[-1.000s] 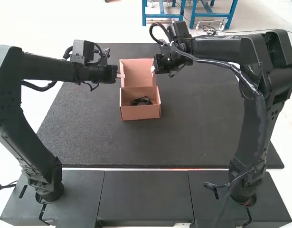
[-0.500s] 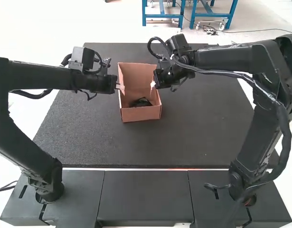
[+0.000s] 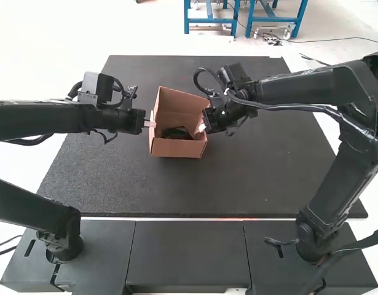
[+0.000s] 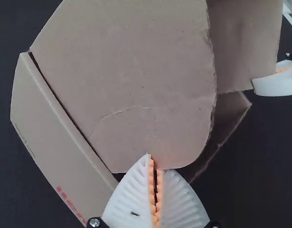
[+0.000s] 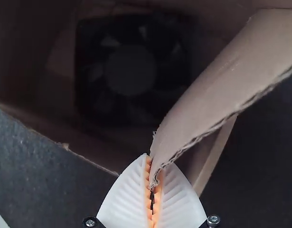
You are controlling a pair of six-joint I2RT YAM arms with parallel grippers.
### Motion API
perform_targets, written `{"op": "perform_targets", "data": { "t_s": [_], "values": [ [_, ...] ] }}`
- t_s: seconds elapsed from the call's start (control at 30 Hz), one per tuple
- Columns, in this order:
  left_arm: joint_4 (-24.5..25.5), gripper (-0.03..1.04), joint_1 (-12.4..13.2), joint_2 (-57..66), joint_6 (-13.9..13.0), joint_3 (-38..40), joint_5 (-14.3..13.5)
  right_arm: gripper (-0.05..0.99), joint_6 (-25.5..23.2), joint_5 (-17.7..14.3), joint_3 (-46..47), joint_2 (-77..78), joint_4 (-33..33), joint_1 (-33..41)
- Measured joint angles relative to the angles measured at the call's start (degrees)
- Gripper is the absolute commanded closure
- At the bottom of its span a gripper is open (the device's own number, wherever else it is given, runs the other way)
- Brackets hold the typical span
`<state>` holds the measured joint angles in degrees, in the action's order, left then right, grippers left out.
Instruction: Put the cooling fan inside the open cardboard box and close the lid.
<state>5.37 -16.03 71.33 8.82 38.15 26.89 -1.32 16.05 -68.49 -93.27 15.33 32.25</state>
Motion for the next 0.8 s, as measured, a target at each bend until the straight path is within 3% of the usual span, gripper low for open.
{"op": "perform_targets", "data": {
  "t_s": [0.57, 0.73, 0.8],
  "values": [
    [-1.2, 0.99, 0.0, -8.3, 0.0, -9.2, 0.2, 0.88, -0.2, 0.6, 4.5, 1.7, -2.4, 4.4],
    [-1.3, 0.99, 0.0, -10.3, 0.0, -11.1, 0.3, 0.69, -0.2, 0.7, 5.6, 1.7, -2.6, 5.1],
    [-1.3, 0.91, 0.3, -10.8, 0.0, -11.7, 0.4, 0.67, -0.2, 0.7, 5.6, 1.7, -2.7, 5.1]
  ]
}}
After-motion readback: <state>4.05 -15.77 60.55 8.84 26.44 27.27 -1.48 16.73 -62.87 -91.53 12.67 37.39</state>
